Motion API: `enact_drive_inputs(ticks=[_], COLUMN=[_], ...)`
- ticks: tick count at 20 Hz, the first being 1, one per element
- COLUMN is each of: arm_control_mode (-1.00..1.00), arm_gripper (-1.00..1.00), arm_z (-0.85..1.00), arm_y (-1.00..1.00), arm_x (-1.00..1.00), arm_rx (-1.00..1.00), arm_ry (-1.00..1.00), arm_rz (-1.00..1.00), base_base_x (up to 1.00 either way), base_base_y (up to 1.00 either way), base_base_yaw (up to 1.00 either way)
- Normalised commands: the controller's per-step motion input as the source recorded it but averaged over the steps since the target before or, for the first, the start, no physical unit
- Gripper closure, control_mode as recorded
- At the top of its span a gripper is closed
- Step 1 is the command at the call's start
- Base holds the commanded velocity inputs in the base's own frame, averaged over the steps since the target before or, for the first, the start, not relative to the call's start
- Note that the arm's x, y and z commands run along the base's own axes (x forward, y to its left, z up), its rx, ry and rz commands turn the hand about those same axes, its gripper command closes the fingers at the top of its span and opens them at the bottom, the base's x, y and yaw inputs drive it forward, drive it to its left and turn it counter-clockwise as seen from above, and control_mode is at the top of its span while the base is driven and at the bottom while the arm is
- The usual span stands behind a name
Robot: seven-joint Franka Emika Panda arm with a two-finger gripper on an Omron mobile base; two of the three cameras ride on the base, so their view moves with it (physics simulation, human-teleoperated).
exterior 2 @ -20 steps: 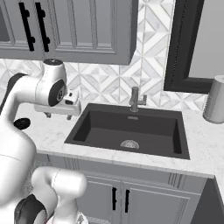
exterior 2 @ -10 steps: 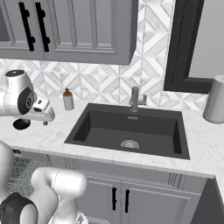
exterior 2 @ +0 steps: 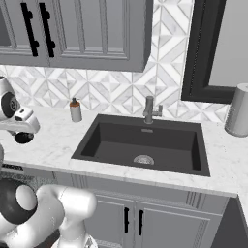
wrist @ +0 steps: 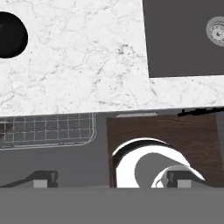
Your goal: Pick up the cup and bowl from the counter, place them in the dishwasher, and close the dishwasher door.
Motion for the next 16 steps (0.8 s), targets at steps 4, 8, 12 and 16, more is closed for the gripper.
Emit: enact_drive_inputs(ticks=[4,8,12,16], arm_control_mode=[-1.00,-1.00,-1.00,-1.00], arm_gripper=[-1.00,-1.00,-1.00,-1.00], arm_z=[-0.20,-0.36,-0.45,-0.24], arm_y=[0.75,0.78,0.98,0.80], arm_x=[0.32,0.31,0.42,0.27], arm_rx=[-0.02,0.00,0.00,0.00], arm_ry=[0.07,0.01,0.00,0.00], arm_rz=[-0.02,-0.01,-0.05,-0.06], base_base_x=[0.00,0.00,0.00,0.00], base_base_y=[0.00,0.00,0.00,0.00], base_base_yaw=[0.00,0.00,0.00,0.00])
